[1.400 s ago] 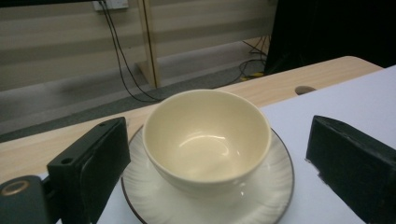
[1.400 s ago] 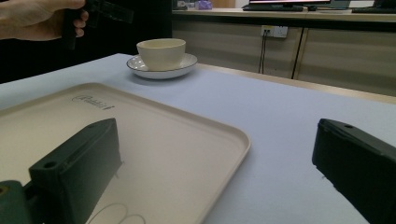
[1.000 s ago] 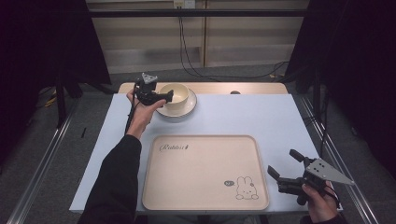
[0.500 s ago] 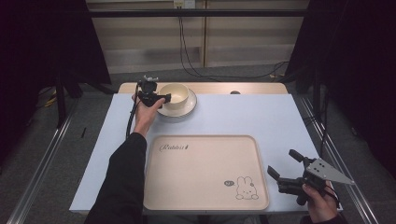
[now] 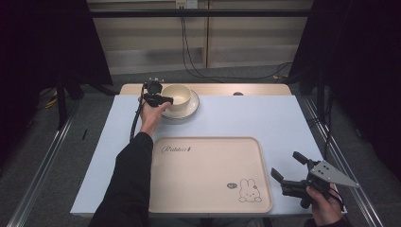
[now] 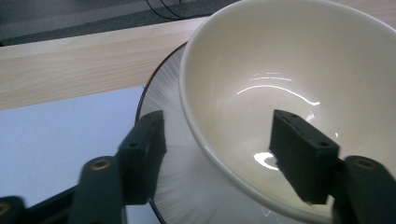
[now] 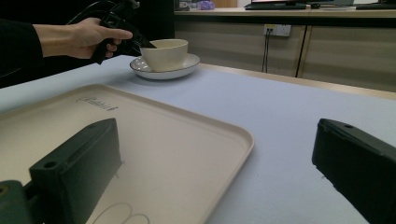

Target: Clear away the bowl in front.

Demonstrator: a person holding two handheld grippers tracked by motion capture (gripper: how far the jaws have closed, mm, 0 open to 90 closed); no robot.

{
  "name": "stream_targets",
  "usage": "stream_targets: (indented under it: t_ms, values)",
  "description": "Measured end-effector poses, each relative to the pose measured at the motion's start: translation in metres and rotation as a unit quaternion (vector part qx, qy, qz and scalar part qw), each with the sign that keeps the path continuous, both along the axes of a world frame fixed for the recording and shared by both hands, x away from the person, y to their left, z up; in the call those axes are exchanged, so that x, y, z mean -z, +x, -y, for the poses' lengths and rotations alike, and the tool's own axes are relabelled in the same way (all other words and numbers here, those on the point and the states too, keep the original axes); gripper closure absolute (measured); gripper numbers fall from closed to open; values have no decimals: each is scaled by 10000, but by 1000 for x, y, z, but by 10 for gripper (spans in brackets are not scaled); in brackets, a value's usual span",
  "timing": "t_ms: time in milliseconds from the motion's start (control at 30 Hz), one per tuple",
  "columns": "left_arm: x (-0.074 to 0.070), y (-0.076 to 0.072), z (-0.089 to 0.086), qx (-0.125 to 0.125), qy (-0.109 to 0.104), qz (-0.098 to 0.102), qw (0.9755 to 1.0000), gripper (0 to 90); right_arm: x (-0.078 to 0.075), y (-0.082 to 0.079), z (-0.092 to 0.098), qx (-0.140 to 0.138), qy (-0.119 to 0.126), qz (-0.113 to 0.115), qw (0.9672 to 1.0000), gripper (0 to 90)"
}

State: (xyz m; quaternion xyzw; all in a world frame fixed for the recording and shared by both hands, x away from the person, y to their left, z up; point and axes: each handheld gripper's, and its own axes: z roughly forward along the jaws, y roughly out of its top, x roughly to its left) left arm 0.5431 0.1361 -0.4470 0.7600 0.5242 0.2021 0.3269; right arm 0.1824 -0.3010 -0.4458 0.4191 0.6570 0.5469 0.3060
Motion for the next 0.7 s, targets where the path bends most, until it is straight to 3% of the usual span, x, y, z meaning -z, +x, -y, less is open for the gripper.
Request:
stream_targets:
  t_ms: [200,300,433,533,600,700]
  values:
    - [0,1,0,-10,-171,-223,9996,488,0,0,-1,30,22,-17,10000,8]
    - [-3,2,-3,-97,-147,-319,9993,586,0,0,0,52,-10,17,10000,8]
    - [-3,2,-5,-186,-368,-495,9979,603,0,0,1,25,-8,-2,10000,8]
    - [-4,2,-6,-131,-293,-619,9976,650,0,0,0,51,22,-22,10000,8]
    - [-3,2,-6,-191,-465,-635,9967,679,0,0,0,54,27,-22,10000,8]
    - [-2,2,-5,-177,-520,-746,9957,717,0,0,0,65,20,-31,10000,8]
